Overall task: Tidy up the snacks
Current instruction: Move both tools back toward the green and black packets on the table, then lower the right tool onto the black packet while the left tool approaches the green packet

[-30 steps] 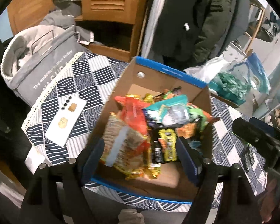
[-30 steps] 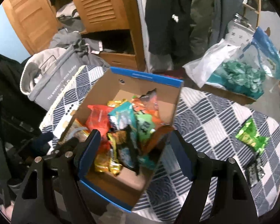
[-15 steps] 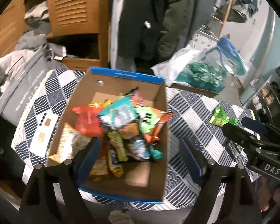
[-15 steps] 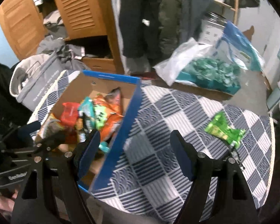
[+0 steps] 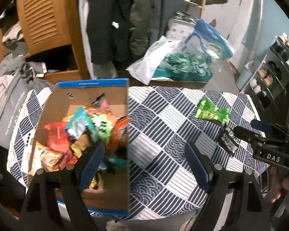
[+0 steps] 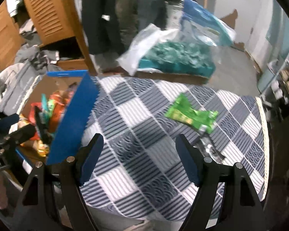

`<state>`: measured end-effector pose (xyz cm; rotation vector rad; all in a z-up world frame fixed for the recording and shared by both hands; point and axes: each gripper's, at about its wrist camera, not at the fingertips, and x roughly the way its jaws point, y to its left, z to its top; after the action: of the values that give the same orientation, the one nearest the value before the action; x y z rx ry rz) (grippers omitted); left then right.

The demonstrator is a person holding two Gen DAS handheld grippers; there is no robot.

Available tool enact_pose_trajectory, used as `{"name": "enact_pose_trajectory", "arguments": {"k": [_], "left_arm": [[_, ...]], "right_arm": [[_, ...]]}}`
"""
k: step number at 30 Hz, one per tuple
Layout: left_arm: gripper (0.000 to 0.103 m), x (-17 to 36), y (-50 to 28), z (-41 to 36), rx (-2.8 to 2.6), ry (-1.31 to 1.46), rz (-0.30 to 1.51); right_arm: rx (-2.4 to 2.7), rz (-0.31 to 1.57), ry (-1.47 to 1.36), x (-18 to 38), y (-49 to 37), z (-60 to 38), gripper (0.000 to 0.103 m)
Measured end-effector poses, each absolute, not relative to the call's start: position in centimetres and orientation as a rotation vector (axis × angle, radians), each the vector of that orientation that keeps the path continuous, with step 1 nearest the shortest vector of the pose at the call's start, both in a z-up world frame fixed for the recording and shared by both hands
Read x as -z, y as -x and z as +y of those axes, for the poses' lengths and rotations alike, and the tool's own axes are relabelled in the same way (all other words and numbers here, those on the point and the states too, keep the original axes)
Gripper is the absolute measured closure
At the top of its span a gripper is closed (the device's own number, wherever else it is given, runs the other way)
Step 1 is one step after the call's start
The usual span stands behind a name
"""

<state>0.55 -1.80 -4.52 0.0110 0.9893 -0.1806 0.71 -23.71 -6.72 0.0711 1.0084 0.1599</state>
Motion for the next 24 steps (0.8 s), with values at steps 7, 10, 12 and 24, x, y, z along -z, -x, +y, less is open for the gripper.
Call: {"name": "enact_pose_trajectory", "arguments": {"k": [7, 10, 12, 24], "left_arm": [[0.017, 4.5, -1.0, -6.4, 0.253, -0.07, 0.984], [0.017, 5.0, -1.4, -8.0, 0.272, -0.094, 0.99], [0.017, 5.5, -1.8, -9.2, 0.274, -0.119, 1.001], [0.017, 10.2, -4.6, -14.5, 0.331, -0.177, 1.059]], "right_arm": [[-0.13, 1.032, -0.101, 7.6, -1.1, -28.1, 0.026], [-0.109, 1.036, -0.079, 8.1, -1.4, -29.7, 0.026], [-0.092, 1.042, -0.061, 8.7, -1.7, -30.9, 0.026], [-0.168, 1.2, -0.02, 15.1, -4.8, -34.2, 0.026]]}}
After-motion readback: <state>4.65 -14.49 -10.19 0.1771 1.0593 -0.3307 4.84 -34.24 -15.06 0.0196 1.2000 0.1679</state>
